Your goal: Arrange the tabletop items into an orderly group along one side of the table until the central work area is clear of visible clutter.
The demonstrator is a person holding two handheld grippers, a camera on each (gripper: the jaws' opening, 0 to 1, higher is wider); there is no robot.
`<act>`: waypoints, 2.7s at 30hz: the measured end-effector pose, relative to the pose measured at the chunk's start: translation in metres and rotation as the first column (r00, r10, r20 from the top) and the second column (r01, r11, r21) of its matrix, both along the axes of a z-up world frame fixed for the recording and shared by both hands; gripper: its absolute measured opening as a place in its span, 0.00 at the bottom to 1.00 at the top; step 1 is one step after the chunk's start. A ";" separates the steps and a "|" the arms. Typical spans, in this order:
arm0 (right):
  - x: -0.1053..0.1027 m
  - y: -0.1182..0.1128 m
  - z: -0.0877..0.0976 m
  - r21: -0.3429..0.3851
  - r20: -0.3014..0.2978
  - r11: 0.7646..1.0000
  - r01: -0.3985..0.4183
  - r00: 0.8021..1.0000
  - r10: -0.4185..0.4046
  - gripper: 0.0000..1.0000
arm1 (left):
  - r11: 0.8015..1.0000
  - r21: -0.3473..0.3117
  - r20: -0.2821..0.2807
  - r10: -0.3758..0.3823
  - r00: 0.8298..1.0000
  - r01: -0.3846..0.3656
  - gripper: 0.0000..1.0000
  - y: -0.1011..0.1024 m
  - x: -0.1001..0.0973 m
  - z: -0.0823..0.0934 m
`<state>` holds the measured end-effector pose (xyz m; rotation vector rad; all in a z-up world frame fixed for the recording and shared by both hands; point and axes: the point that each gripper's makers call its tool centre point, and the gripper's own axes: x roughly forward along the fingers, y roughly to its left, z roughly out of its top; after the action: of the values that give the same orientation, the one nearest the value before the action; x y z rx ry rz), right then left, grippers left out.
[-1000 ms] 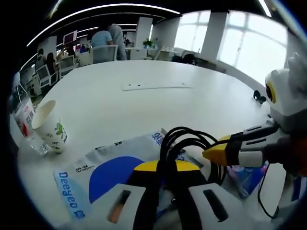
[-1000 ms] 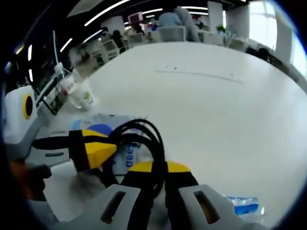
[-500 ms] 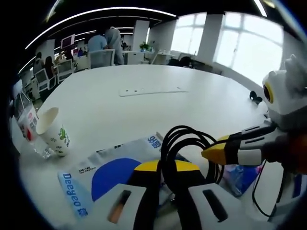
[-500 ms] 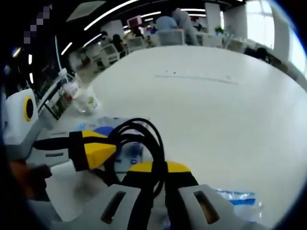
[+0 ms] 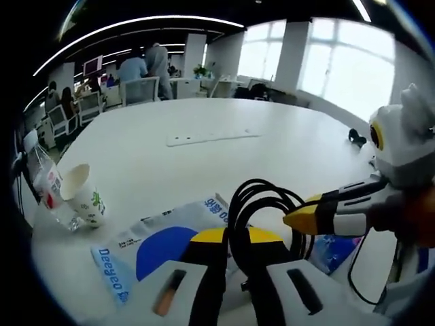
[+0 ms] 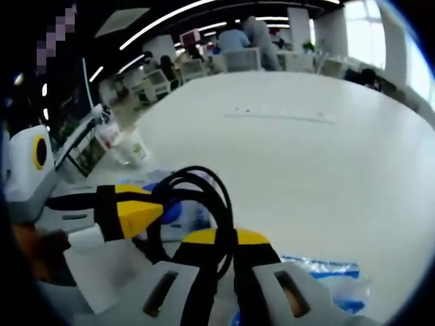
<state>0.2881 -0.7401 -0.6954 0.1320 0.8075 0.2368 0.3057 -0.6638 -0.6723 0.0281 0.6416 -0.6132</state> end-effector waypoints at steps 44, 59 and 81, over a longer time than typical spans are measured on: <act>-0.080 0.014 -0.025 0.055 -0.084 0.998 -0.021 0.996 0.026 0.04 | 0.996 0.070 -0.088 -0.057 0.994 0.063 0.07 0.011 -0.079 -0.026; -0.081 0.021 -0.044 -0.013 -0.151 0.996 -0.090 0.985 0.088 0.05 | 0.994 0.098 -0.128 -0.032 0.991 0.045 0.09 0.021 -0.085 -0.056; -0.077 0.025 -0.030 -0.022 -0.083 0.989 -0.146 0.986 0.144 0.19 | 0.999 0.050 -0.116 0.004 0.993 0.002 0.30 0.030 -0.082 -0.049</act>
<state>0.2114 -0.7155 -0.7257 0.0567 0.9026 0.3596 0.2236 -0.6339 -0.7213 0.0394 0.7694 -0.6003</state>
